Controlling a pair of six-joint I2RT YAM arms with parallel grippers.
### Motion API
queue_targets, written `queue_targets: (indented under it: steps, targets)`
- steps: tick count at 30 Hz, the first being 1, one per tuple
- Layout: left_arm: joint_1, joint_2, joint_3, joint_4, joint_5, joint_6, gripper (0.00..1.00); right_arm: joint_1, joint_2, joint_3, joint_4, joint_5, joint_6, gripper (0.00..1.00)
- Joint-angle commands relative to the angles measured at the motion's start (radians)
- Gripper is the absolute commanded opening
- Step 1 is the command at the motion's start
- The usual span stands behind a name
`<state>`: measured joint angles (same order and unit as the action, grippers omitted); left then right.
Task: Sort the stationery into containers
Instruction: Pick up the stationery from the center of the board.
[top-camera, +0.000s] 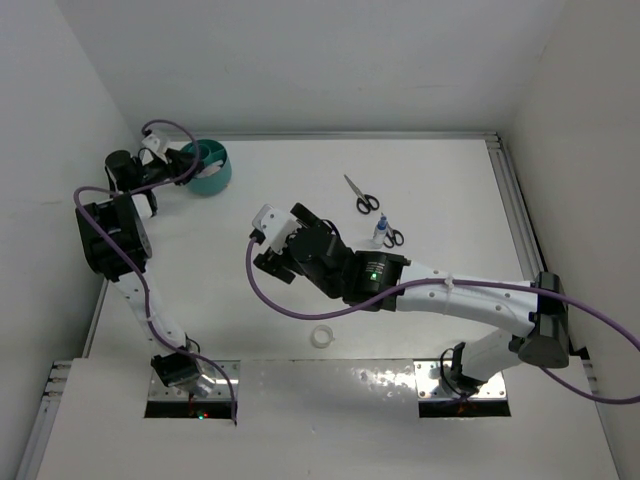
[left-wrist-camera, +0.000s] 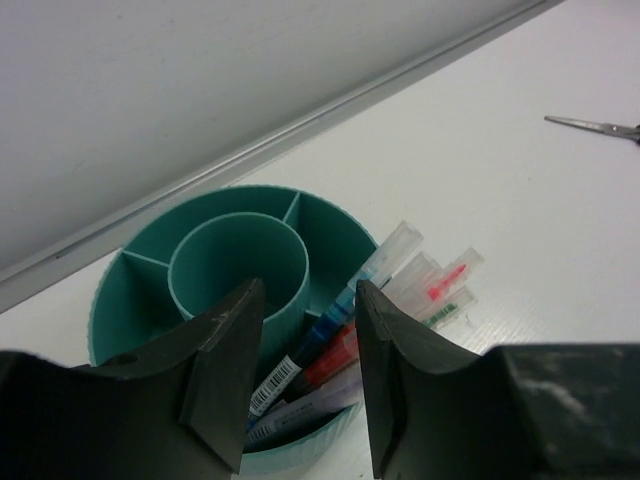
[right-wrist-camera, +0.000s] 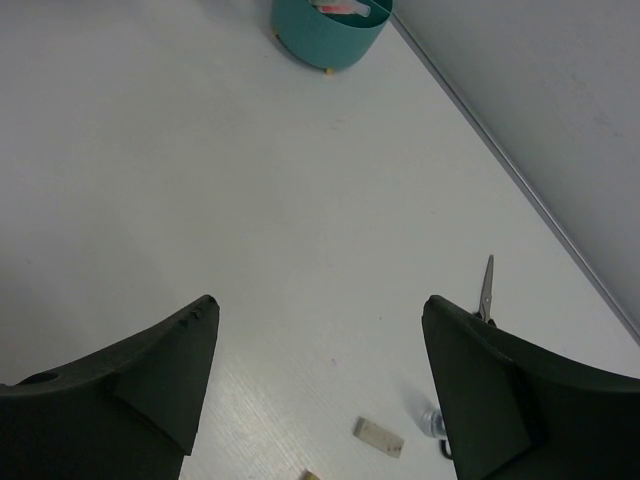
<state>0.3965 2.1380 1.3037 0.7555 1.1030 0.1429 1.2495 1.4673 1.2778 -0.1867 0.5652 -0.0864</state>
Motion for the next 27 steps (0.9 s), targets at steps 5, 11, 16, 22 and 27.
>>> queue_targets:
  steps: [5, 11, 16, 22, 27]
  targets:
    - [0.016, -0.157, 0.077, 0.013, -0.092, -0.172, 0.4, -0.053, -0.007, 0.077, -0.051, 0.045, 0.118, 0.82]
    - [0.016, -0.259, 0.117, -0.113, -0.331, -0.305, 0.41, -0.172, -0.064, 0.057, -0.191, 0.07, 0.329, 0.82]
    - [-0.011, -0.386, 0.203, -0.444, -0.497, -0.234, 0.06, -0.274, -0.215, -0.027, -0.253, 0.079, 0.454, 0.0]
    - [-0.05, -0.487, 0.305, -0.905, -0.307, 0.08, 0.17, -0.366, -0.465, -0.297, -0.255, 0.134, 0.573, 0.82]
    - [-0.062, -0.526, 0.299, -1.222, -0.263, 0.196, 0.35, -0.432, -0.57, -0.461, -0.214, 0.085, 0.545, 0.63]
